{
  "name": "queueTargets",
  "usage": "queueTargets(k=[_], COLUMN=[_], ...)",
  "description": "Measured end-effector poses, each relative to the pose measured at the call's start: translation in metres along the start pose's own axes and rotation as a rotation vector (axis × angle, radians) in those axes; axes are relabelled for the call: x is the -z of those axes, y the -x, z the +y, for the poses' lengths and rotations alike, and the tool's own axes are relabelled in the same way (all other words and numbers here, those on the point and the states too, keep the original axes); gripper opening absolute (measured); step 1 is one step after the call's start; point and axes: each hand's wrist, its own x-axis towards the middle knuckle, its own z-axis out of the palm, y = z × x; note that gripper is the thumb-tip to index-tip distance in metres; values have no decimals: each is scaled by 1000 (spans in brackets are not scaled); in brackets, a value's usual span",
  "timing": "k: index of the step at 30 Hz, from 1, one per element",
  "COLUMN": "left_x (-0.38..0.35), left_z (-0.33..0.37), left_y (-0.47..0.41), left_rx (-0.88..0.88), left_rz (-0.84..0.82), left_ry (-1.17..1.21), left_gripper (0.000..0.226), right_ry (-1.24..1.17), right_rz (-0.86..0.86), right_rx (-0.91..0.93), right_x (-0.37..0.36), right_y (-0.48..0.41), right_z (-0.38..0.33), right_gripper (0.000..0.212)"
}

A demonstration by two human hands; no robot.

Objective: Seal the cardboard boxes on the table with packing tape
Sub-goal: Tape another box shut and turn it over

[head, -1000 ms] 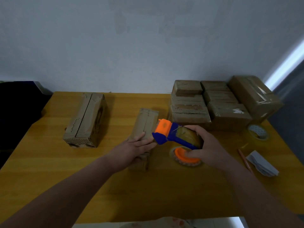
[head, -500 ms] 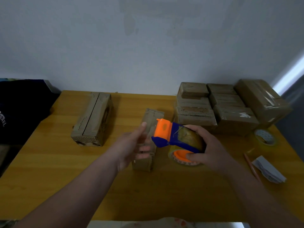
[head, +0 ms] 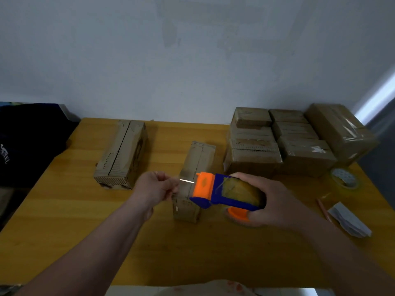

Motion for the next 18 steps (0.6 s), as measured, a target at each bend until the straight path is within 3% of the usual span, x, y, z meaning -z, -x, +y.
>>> queueTargets(k=[6, 18], left_x=[15, 5], left_z=[-25, -46], left_y=[-7, -10], left_rx=[19, -52], left_rz=[112, 262], left_ry=[-69, -217], left_gripper=[18, 36], right_ry=[111, 245], right_rz=[-35, -43], right_rx=[-74, -53], right_x=[6, -8], right_y=[15, 8], right_z=[23, 34], right_gripper=[72, 72])
